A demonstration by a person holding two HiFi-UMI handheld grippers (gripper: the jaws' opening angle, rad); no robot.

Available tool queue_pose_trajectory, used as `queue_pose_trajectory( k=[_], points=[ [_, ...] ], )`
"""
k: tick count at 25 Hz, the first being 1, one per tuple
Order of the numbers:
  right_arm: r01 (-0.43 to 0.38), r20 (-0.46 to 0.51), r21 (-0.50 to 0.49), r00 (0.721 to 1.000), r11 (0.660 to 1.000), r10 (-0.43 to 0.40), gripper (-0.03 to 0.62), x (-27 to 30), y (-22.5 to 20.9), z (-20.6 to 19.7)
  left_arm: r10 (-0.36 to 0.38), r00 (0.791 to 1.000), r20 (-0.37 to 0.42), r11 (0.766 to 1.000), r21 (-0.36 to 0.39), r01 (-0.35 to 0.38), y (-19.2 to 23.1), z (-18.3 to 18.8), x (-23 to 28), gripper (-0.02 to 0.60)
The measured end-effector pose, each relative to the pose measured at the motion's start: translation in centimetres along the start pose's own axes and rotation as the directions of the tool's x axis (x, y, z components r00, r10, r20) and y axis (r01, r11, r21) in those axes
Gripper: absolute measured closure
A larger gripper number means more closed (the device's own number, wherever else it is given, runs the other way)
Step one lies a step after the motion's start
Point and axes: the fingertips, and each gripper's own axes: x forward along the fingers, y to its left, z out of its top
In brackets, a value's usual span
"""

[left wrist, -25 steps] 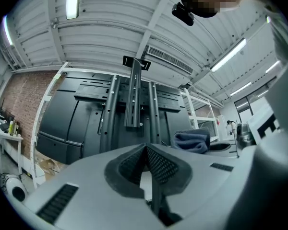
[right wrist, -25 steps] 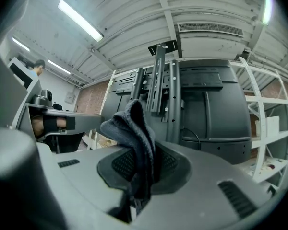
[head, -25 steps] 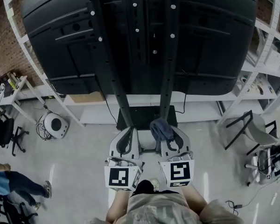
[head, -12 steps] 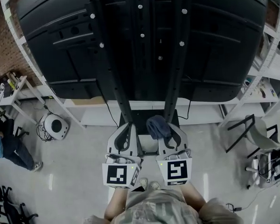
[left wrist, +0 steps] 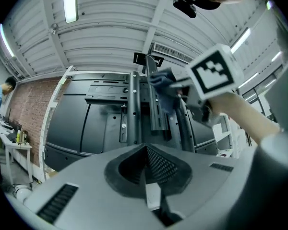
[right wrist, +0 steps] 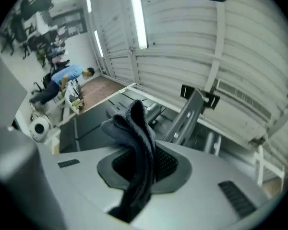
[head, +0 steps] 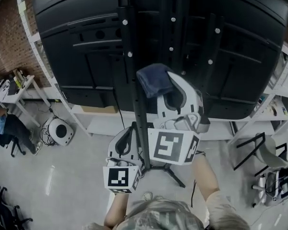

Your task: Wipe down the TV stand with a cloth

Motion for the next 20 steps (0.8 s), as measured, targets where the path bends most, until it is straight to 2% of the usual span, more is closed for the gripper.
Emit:
queue_pose_trajectory(
  k=[2, 4, 8, 11, 15, 20],
  points=[
    [0.070, 0.044, -0.149, 0.997, 0.986, -0.064, 0.537, 3.0, -2.1, 3.4, -0.013, 1.000, -0.001, 1.000, 0.007, 0.013, 0.2, 0.2, 0.5, 0.566],
    [0.114, 0.071, -0.264, 0.993, 0.958, -0.098, 0.537, 5.6, -3.1, 6.1, -0.018, 1.000, 0.009, 1.000, 0.018, 0.017, 0.5, 0.8, 0.9, 0.566],
    [0.174, 0.108, -0.417, 0.984, 0.892, -0.141, 0.537, 9.1, -3.5, 9.8, -0.017, 1.000, 0.023, 1.000, 0.009, 0.016, 1.3, 1.2, 1.5, 0.566],
    [0.191, 0.113, -0.493, 0.981, 0.849, -0.155, 0.537, 10.9, -3.1, 11.2, -0.009, 1.000, 0.024, 1.000, -0.004, 0.009, 2.0, 0.9, 1.8, 0.566],
    [0.195, 0.108, -0.572, 0.981, 0.797, -0.163, 0.537, 11.9, -2.1, 11.2, -0.002, 0.999, 0.033, 1.000, -0.017, 0.003, 2.6, 0.8, 2.0, 0.566],
    [0.185, 0.087, -0.616, 0.982, 0.765, -0.168, 0.537, 12.5, -1.0, 10.5, 0.000, 0.999, 0.033, 1.000, -0.022, 0.000, 3.1, 0.8, 2.0, 0.566]
  ],
)
